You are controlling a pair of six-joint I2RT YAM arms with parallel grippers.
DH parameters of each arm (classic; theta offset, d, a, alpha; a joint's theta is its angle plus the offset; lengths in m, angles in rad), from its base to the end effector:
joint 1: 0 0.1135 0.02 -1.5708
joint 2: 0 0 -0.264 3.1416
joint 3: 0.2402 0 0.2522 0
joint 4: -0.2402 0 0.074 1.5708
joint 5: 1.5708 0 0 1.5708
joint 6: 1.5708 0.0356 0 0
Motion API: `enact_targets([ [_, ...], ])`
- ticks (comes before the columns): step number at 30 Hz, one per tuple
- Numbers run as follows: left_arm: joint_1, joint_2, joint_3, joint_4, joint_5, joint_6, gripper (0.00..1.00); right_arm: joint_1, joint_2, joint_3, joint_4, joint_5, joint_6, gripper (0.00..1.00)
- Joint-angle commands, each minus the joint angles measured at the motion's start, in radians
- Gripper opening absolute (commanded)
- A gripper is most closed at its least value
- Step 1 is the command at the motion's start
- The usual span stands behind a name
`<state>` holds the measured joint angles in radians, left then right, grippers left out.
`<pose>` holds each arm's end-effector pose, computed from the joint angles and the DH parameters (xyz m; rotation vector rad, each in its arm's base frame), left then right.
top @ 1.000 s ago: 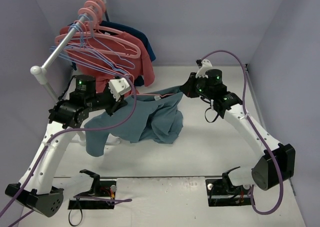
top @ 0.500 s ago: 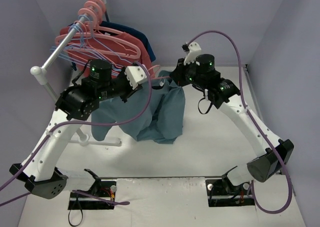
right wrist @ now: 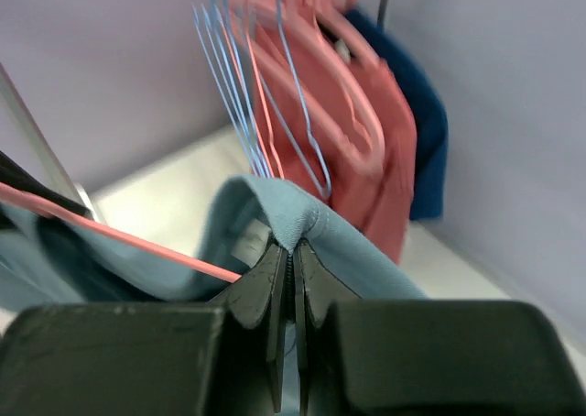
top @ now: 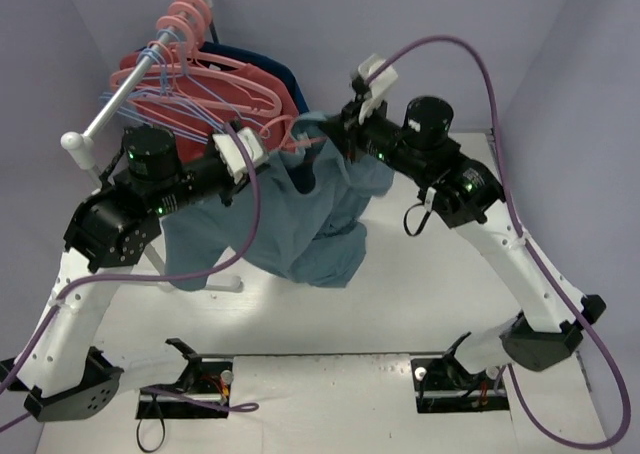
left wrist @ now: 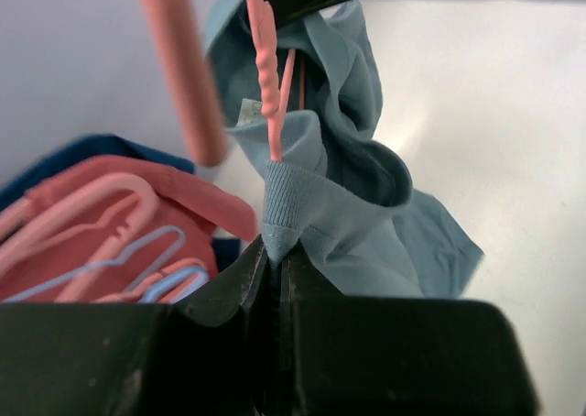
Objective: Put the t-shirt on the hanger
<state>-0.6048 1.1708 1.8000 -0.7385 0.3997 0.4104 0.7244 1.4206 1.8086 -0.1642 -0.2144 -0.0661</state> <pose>0.1452 -0.1172 0.5377 1.0747 1.3096 -0.4810 0.2126 0.1983 0.5469 -0.7001 1.1967 0.6965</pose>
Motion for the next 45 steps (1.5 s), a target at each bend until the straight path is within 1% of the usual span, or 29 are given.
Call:
enact_targets([
  [1,0.000,-0.078,-0.132,0.088,0.035,-0.027,0.00,-0.027,-0.094,-0.205,0.041,0.058,-0.182,0.00],
  [4,0.003,-0.129,-0.238,0.087,0.051,-0.035,0.00,-0.097,-0.155,-0.338,0.041,0.032,-0.210,0.00],
  [6,0.007,-0.157,-0.272,0.087,0.072,-0.044,0.00,-0.155,-0.192,-0.407,0.034,0.006,-0.206,0.00],
  [9,0.008,-0.171,-0.314,0.087,0.152,-0.056,0.00,-0.175,-0.220,-0.431,0.009,-0.058,-0.231,0.00],
  [11,0.008,-0.166,-0.324,0.086,0.173,-0.059,0.00,-0.175,-0.224,-0.429,-0.001,-0.077,-0.261,0.00],
  [15,0.010,-0.136,-0.307,0.087,0.179,-0.049,0.00,-0.175,-0.194,-0.372,-0.030,-0.158,-0.294,0.00],
  [20,0.013,-0.059,-0.223,0.083,0.186,-0.038,0.00,-0.142,-0.132,-0.257,-0.035,-0.245,-0.285,0.00],
  [21,0.013,-0.039,-0.197,0.083,0.176,-0.038,0.00,-0.125,-0.122,-0.216,-0.035,-0.246,-0.283,0.00],
  [23,0.013,-0.008,-0.155,0.086,0.144,-0.047,0.00,-0.099,-0.106,-0.190,-0.035,-0.246,-0.273,0.00],
  [25,0.012,0.032,-0.079,0.091,0.054,-0.067,0.00,-0.072,-0.094,-0.133,-0.036,-0.242,-0.253,0.00],
  [27,0.009,0.058,-0.013,0.092,-0.019,-0.079,0.00,-0.059,-0.094,-0.108,-0.035,-0.220,-0.241,0.00],
  [28,0.007,0.068,0.020,0.093,-0.082,-0.087,0.00,-0.056,-0.097,-0.095,-0.035,-0.184,-0.239,0.00],
  [30,0.004,0.075,0.059,0.098,-0.180,-0.103,0.00,-0.057,-0.108,-0.090,-0.034,-0.092,-0.243,0.00],
  [31,0.003,0.070,0.060,0.099,-0.207,-0.110,0.00,-0.058,-0.117,-0.099,-0.034,-0.024,-0.247,0.00],
  [33,0.001,0.057,0.044,0.099,-0.204,-0.118,0.00,-0.059,-0.124,-0.122,-0.034,0.124,-0.250,0.00],
  [34,-0.001,0.051,0.030,0.102,-0.198,-0.124,0.00,-0.059,-0.126,-0.132,-0.034,0.243,-0.249,0.00],
  [36,-0.007,0.034,-0.015,0.100,-0.178,-0.146,0.00,-0.061,-0.134,-0.164,-0.034,0.351,-0.232,0.00],
  [37,-0.014,0.022,-0.044,0.100,-0.171,-0.158,0.00,-0.063,-0.137,-0.178,-0.034,0.380,-0.223,0.00],
  [40,-0.033,-0.001,-0.110,0.102,-0.170,-0.183,0.00,-0.065,-0.147,-0.198,-0.034,0.395,-0.198,0.00],
  [44,-0.064,0.004,-0.131,0.108,-0.192,-0.192,0.00,-0.063,-0.143,-0.198,-0.033,0.337,-0.174,0.00],
  [45,-0.095,0.012,-0.134,0.119,-0.190,-0.187,0.00,-0.063,-0.138,-0.193,-0.032,0.317,-0.169,0.00],
])
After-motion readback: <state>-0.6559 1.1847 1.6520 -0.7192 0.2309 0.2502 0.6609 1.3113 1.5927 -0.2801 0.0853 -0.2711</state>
